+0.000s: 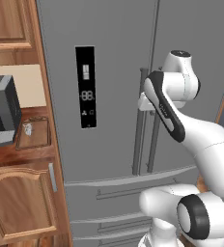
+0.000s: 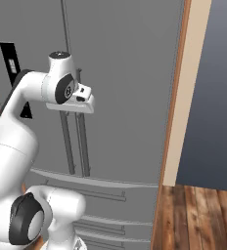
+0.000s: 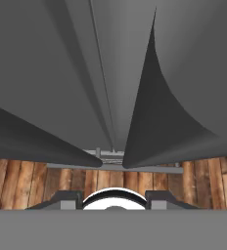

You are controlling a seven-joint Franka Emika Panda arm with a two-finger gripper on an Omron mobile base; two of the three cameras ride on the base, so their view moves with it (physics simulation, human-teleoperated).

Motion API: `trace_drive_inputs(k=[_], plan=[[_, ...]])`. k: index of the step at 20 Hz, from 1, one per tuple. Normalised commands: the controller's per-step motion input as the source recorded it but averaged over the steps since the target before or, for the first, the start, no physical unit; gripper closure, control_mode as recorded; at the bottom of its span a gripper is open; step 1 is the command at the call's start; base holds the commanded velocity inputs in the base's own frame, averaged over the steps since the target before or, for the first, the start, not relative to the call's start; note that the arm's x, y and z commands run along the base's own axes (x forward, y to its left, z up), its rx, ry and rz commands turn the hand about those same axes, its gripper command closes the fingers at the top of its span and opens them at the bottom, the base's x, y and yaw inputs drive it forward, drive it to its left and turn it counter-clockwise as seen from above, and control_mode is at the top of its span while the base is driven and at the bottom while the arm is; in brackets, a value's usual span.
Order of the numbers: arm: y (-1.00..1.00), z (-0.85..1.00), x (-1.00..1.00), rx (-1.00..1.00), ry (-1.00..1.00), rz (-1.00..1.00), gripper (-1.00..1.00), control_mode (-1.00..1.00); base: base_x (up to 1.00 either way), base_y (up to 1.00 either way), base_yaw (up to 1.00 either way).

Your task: Retrieve a lemon from the fridge and place it on the cutting board with the fish.

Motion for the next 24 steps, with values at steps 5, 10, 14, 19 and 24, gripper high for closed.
trace_drive_inputs(k=[5, 10, 14, 19, 24], plan=[[0.0, 0.0, 0.0, 0.0, 0.0, 0.0, -1.0, 1.0, 0.0, 0.0, 0.0], [0.0, 0.0, 0.0, 0.0, 0.0, 0.0, -1.0, 1.0, -0.04, 0.0, 0.0], [0.0, 0.0, 0.0, 0.0, 0.0, 0.0, -1.0, 1.0, -0.28, 0.0, 0.0], [0.0, 0.0, 0.0, 0.0, 0.0, 0.0, -1.0, 1.0, -0.42, 0.0, -0.01], [0.0, 0.0, 0.0, 0.0, 0.0, 0.0, -1.0, 1.0, -0.46, 0.0, -0.03]])
